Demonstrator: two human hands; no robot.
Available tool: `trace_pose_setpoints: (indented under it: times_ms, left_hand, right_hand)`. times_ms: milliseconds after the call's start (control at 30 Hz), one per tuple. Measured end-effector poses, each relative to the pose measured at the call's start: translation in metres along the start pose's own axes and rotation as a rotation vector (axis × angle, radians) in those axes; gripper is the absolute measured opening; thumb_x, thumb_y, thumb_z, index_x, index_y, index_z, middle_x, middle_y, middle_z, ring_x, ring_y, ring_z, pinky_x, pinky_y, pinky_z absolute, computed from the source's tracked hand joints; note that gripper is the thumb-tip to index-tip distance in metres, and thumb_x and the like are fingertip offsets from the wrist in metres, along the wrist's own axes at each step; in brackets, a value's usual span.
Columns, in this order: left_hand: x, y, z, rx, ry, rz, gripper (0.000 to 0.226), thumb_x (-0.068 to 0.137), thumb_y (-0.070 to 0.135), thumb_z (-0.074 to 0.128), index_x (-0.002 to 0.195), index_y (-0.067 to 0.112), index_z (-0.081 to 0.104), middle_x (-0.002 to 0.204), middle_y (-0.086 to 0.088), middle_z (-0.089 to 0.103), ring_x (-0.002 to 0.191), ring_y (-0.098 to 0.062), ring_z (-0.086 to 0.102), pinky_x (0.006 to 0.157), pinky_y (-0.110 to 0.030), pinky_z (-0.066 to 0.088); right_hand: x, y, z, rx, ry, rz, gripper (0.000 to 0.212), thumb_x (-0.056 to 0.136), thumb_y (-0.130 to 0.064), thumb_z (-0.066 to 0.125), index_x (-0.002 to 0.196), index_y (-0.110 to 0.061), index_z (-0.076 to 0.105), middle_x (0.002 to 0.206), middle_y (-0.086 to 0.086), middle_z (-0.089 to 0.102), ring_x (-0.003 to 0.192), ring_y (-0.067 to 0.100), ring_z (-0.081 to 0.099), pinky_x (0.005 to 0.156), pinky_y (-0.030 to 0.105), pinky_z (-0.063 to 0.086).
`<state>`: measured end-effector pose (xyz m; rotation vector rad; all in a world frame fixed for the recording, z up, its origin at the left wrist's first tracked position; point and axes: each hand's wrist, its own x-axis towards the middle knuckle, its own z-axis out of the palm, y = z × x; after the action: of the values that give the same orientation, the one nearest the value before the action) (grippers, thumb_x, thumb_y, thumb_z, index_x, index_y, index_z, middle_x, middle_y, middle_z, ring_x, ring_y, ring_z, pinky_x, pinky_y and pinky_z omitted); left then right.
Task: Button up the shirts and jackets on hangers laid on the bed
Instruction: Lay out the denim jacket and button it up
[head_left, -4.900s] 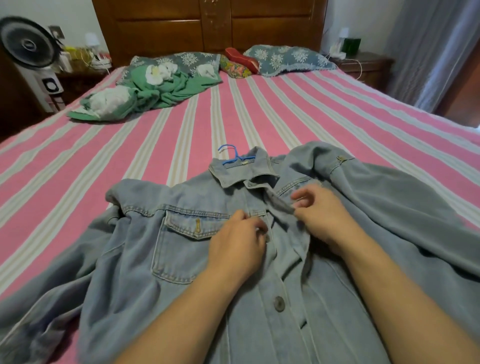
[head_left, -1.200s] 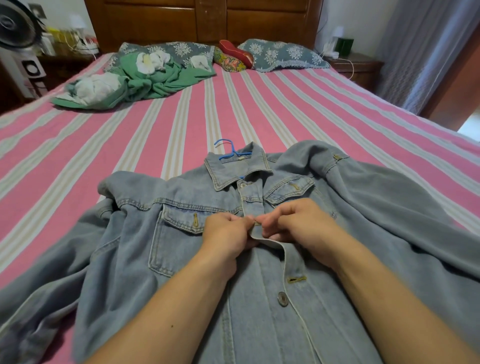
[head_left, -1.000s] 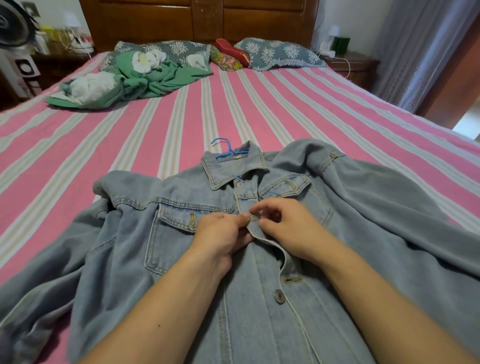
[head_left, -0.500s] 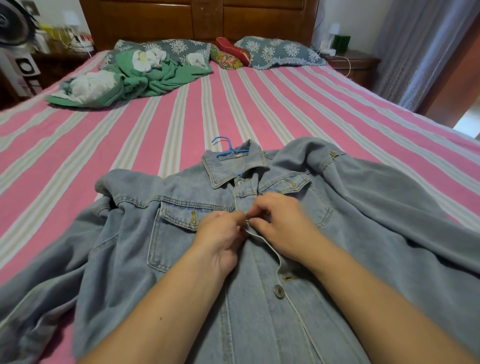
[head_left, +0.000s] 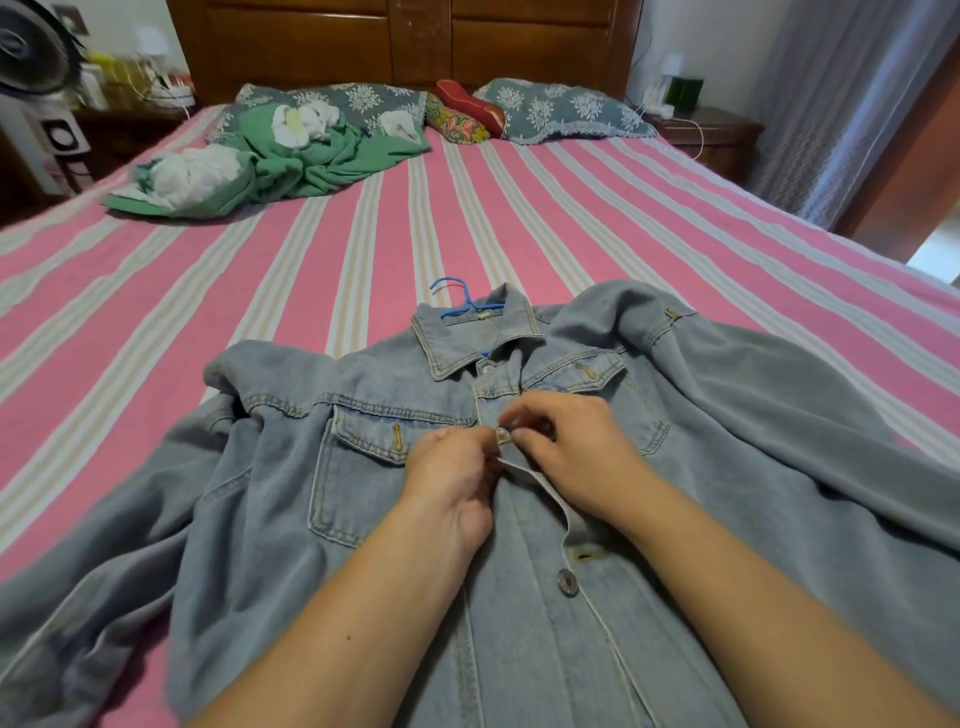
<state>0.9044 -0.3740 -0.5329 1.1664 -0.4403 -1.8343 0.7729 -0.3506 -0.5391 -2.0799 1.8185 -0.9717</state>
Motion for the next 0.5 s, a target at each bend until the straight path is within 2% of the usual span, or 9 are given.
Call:
trace_pose_setpoints:
  times_ms: [67, 100, 200, 333, 400, 500]
  left_hand:
    - [0.004, -0.002, -0.002, 0.035, -0.017, 0.019, 0.05, 0.069, -0.018, 0.058, 0.113, 0.005, 0.056, 0.089, -0.024, 0.059, 0.07, -0.029, 0.062, 0.055, -0.033, 0.054]
    - [0.004, -0.004, -0.002, 0.068, -0.003, 0.057, 0.045, 0.068, -0.018, 0.058, 0.105, 0.006, 0.053, 0.084, -0.023, 0.057, 0.074, -0.029, 0.058, 0.058, -0.033, 0.051]
    - [0.004, -0.006, -0.002, 0.16, 0.042, 0.204, 0.04, 0.073, -0.024, 0.052, 0.087, 0.014, 0.047, 0.069, -0.01, 0.048, 0.066, -0.021, 0.048, 0.058, -0.031, 0.04]
    - [0.005, -0.005, -0.003, 0.25, 0.013, 0.337, 0.042, 0.072, -0.026, 0.053, 0.078, 0.015, 0.048, 0.069, -0.005, 0.05, 0.062, -0.019, 0.046, 0.056, -0.03, 0.037]
    - [0.008, -0.005, -0.006, 0.405, -0.004, 0.386, 0.04, 0.072, -0.023, 0.056, 0.077, 0.016, 0.048, 0.071, -0.005, 0.051, 0.063, -0.019, 0.046, 0.055, -0.029, 0.037]
    - [0.016, -0.008, -0.012, 0.818, -0.033, 0.582, 0.035, 0.076, -0.011, 0.063, 0.077, 0.02, 0.046, 0.079, -0.005, 0.055, 0.069, -0.019, 0.05, 0.055, -0.02, 0.037]
  right_hand:
    - [0.0, 0.003, -0.001, 0.003, 0.008, -0.048, 0.033, 0.085, -0.008, 0.07, 0.109, -0.03, 0.077, 0.09, -0.011, 0.069, 0.081, 0.004, 0.061, 0.081, 0.024, 0.051]
    - [0.001, 0.004, -0.001, -0.005, 0.002, -0.083, 0.034, 0.084, -0.009, 0.068, 0.107, -0.032, 0.078, 0.088, -0.012, 0.066, 0.08, 0.007, 0.062, 0.078, 0.026, 0.052]
    - [0.004, 0.006, -0.005, -0.06, -0.032, -0.15, 0.031, 0.082, -0.015, 0.064, 0.103, -0.033, 0.079, 0.083, -0.012, 0.065, 0.075, 0.009, 0.064, 0.07, 0.029, 0.055]
    - [0.007, 0.007, -0.01, -0.157, -0.084, -0.182, 0.026, 0.086, -0.025, 0.062, 0.105, -0.025, 0.08, 0.081, -0.005, 0.072, 0.073, 0.014, 0.067, 0.068, 0.025, 0.053]
    - [0.006, 0.009, -0.011, -0.151, -0.096, -0.144, 0.026, 0.086, -0.025, 0.062, 0.104, -0.021, 0.08, 0.083, -0.002, 0.076, 0.075, 0.016, 0.07, 0.07, 0.025, 0.054]
    - [0.005, 0.008, -0.006, -0.203, -0.136, -0.084, 0.026, 0.086, -0.027, 0.057, 0.098, -0.019, 0.079, 0.087, 0.001, 0.076, 0.081, 0.022, 0.07, 0.074, 0.034, 0.055]
